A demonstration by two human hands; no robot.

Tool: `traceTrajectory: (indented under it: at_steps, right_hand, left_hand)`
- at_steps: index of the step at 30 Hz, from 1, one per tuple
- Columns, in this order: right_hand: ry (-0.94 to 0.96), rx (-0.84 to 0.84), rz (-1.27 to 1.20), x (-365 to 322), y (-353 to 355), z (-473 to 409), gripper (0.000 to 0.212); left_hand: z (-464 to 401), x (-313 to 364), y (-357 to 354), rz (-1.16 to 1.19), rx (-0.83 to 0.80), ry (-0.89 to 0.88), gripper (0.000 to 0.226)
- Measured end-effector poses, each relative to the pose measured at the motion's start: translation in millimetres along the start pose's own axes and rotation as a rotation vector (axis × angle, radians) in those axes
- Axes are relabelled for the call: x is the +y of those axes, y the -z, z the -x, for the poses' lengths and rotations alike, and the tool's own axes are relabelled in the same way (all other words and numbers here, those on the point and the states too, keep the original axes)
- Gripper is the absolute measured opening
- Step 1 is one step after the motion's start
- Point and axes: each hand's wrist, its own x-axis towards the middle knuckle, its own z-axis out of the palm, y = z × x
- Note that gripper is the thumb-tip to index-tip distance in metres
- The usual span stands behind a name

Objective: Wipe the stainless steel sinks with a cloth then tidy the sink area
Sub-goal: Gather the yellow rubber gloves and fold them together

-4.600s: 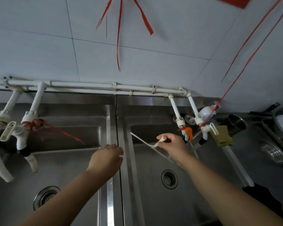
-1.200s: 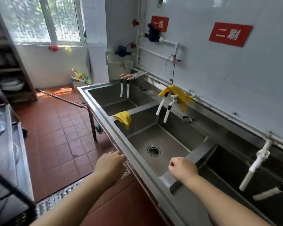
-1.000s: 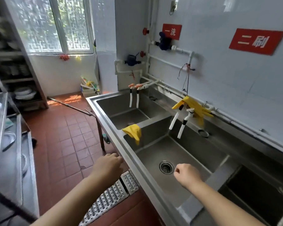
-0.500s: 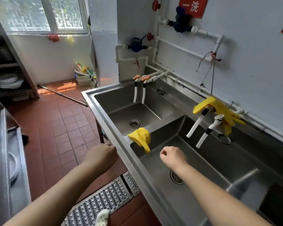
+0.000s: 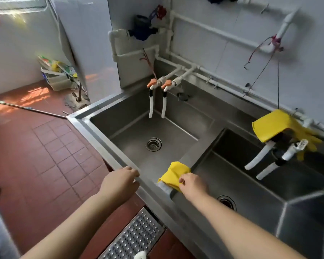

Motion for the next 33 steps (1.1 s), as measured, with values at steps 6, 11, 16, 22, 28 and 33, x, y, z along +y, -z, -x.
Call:
traceTrajectory:
  at_steps: [6,11,16,22,28,33]
  right_hand:
    - [0.053,-0.02,0.11,-9,-39,-24,0.038]
    - [0.023,0.116,0.01,-6,-40,-34,0.021]
    - [-0.057,0.378,-0.254,-7,-12,-21,0.012]
    - [0.069,0.585,-0.265,4,21,12,0.01]
    - [0.29,0.636,-0.08,36,36,51,0.009]
    - [0.276,0.606,-0.009,72,51,77,0.015]
  left_hand:
    - [-41,-22,-20,0.028,-0.112,-0.04,0.029]
    - [-62,-22,-36,0.049,-0.193,-0.072,0.033]
    - [-79,-4,-49,0.124,-0.253,-0.049,0.024]
    - [-100,56,-51,1.228,-0.428,0.435,0.044]
    - [-126,117,-34,1.707,-0.29,0.668,0.023]
    - [-132,167,-16,1.689,-0.271,0.62,0.026]
